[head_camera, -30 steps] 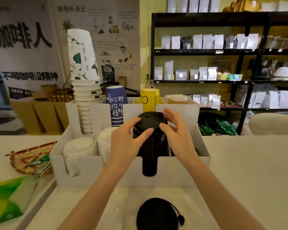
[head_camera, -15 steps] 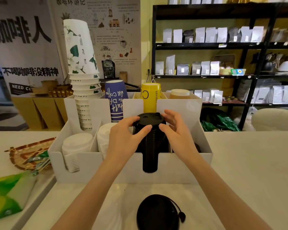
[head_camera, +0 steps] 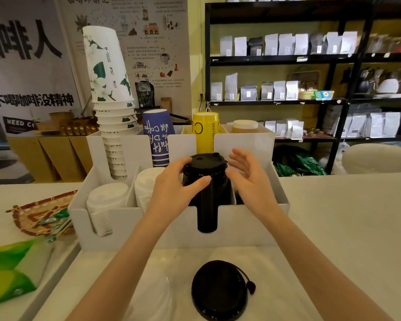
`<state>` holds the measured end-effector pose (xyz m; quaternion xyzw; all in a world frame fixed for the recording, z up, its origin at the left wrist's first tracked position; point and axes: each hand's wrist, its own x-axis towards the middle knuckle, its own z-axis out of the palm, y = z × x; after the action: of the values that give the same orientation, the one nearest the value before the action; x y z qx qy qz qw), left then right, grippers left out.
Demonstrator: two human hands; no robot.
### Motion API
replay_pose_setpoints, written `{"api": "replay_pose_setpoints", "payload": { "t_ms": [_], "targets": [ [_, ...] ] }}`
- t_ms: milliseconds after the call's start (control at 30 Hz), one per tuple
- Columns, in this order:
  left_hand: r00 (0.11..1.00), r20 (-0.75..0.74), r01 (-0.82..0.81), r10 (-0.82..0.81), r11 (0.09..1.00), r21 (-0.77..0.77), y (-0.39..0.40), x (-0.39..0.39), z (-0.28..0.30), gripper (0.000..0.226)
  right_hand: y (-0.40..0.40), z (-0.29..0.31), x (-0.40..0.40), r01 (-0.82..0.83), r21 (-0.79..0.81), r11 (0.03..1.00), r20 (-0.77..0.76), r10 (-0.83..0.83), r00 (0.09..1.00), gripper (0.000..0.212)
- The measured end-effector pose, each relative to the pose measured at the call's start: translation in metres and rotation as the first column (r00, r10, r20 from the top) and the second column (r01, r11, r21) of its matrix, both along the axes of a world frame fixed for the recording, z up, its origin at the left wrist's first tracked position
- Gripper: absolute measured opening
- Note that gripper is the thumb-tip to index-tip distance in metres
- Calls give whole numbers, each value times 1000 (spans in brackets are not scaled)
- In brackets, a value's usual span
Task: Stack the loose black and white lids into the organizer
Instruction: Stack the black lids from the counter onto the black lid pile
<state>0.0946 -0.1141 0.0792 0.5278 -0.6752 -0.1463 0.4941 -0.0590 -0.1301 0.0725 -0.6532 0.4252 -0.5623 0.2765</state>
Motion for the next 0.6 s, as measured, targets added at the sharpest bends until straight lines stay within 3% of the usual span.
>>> {"api": "replay_pose_setpoints", "payload": {
  "t_ms": [133, 333, 467, 600],
  "targets": [
    [999, 44, -25, 27, 999, -41, 9, -1, 0, 59, 16, 2, -9, 62, -35, 997, 2, -62, 998, 39],
    [992, 122, 15, 4, 988, -151, 49, -7, -29, 66, 50, -17, -18, 23, 66, 998, -46, -20, 999, 30],
    [957, 238, 157, -168, 985, 66, 82, -5, -55, 76, 69, -33, -28, 9, 166, 986, -135, 14, 991, 25],
    [902, 306, 208, -305, 928, 310, 102, -9, -71, 89, 84, -53, -29, 22, 265, 964, -207, 34, 978, 25]
  ]
}}
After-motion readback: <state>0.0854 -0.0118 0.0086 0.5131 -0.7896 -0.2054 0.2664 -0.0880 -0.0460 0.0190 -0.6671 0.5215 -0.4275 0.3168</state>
